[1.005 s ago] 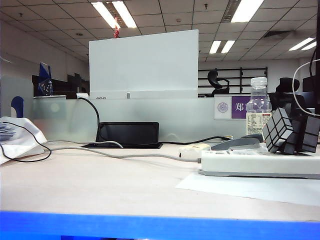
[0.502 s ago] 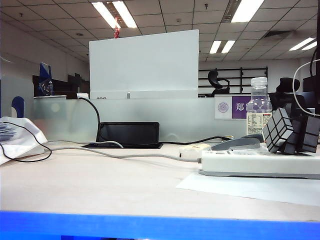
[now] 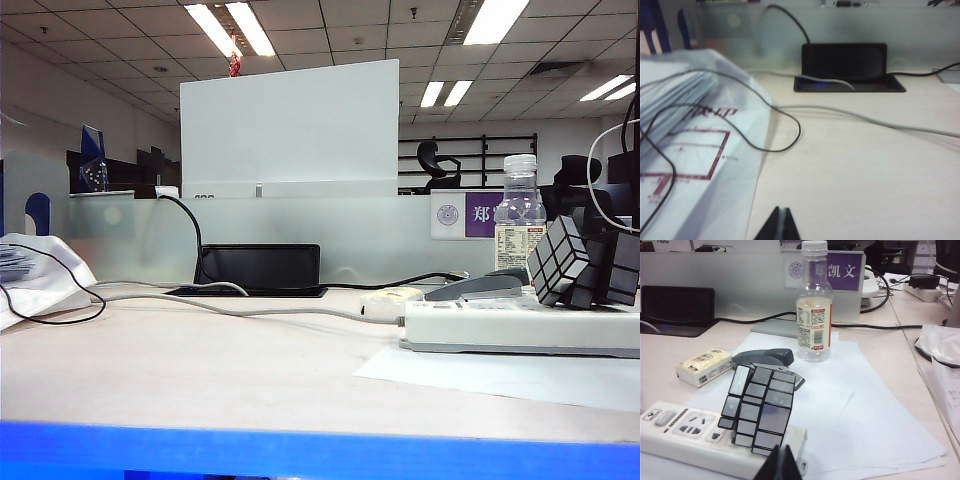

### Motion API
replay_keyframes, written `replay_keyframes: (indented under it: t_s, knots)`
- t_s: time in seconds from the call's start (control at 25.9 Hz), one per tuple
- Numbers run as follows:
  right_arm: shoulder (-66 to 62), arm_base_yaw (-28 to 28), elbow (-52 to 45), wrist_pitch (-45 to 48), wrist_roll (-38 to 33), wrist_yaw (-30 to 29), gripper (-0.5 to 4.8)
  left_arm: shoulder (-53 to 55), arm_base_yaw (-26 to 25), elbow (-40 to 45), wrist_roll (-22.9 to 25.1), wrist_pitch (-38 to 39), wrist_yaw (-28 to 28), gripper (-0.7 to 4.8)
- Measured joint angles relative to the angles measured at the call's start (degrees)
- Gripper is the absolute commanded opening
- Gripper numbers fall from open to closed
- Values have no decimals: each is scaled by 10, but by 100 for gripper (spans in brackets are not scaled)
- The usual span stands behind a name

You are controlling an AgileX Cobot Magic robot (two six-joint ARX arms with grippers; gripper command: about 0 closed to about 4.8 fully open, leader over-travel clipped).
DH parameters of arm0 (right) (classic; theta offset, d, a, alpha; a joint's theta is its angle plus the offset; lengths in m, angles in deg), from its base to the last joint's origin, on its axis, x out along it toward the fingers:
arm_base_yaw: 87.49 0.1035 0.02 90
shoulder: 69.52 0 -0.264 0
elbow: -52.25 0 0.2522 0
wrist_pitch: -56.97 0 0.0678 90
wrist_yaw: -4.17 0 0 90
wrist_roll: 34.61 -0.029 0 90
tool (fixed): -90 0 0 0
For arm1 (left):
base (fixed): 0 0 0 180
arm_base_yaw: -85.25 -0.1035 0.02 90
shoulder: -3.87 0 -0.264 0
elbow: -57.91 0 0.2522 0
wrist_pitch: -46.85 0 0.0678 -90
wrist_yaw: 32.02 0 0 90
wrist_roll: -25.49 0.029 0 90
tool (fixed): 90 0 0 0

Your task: Press the button on the power strip.

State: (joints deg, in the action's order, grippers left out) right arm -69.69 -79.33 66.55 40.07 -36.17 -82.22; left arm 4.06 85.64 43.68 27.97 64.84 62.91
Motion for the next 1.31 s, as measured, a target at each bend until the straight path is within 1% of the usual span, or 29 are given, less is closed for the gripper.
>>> replay_keyframes:
  t_s: [0.08, 1.31]
  knots:
    - [0, 0, 0, 2, 1, 0, 0, 0, 0, 0, -10, 8, -2, -5]
    - [0, 0, 0, 3, 6, 5, 0, 0, 0, 0, -8, 7, -2, -5]
